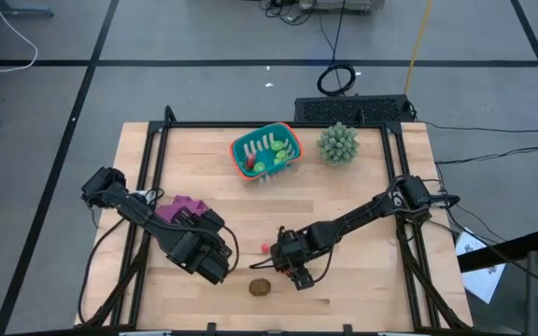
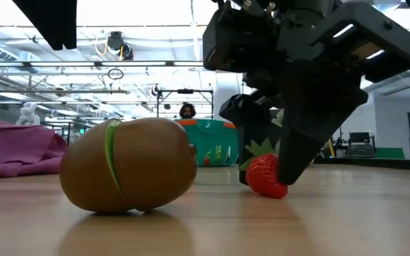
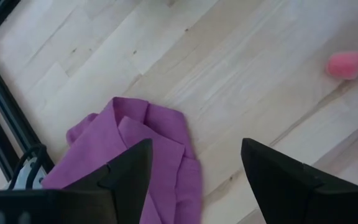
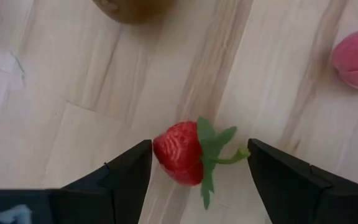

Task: Pick and placing Produce into tupperware
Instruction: Put the strawberry into the blue basket

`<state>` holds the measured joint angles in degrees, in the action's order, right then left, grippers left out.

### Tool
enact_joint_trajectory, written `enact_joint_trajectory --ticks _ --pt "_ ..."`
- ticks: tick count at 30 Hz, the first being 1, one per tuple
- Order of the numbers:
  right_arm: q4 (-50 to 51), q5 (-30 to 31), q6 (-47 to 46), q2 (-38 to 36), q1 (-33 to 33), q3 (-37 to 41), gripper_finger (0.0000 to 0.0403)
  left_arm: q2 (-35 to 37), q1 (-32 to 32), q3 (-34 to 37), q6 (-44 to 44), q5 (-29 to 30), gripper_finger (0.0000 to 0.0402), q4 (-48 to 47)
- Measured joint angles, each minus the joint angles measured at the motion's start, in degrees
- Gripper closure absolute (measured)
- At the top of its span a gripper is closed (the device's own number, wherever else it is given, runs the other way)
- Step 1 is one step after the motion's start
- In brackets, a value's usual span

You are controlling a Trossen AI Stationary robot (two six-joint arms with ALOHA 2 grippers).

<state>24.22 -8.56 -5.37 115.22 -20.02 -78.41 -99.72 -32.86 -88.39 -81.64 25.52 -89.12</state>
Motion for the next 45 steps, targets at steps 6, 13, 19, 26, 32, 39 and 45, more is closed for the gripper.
enact_joint_trajectory --ticks 6,13,19,26,32,39,45 --pt "0.0 0.0 -1.0 0.0 0.1 0.0 0.0149 0.0 -0.6 0.0 -0.5 0.0 0.0151 0.3" --pt "0.0 0.0 -1.0 0.0 0.1 0.0 0.0149 0.0 -0.7 0.0 -0.9 0.0 0.0151 0.7" --pt "0.1 0.0 -1.0 0.0 0.1 0.0 0.0165 0.0 -0.7 0.0 -0.9 0.0 0.0151 0.7" --pt "0.1 0.0 -1.1 0.0 0.1 0.0 0.0194 0.0 -0.7 0.0 -0.9 0.0 0.0151 0.7" --pt "0.0 0.0 -1.5 0.0 0.1 0.0 0.0207 0.0 -0.7 0.0 -0.9 0.0 0.0151 0.7" --pt "0.0 0.0 -1.3 0.0 0.5 0.0 0.0226 0.0 -0.7 0.0 -0.9 0.0 0.0151 0.7" --pt "-0.2 0.0 -1.3 0.0 1.3 0.0 0.0244 0.0 -0.7 0.0 -0.9 0.0 0.0151 0.7"
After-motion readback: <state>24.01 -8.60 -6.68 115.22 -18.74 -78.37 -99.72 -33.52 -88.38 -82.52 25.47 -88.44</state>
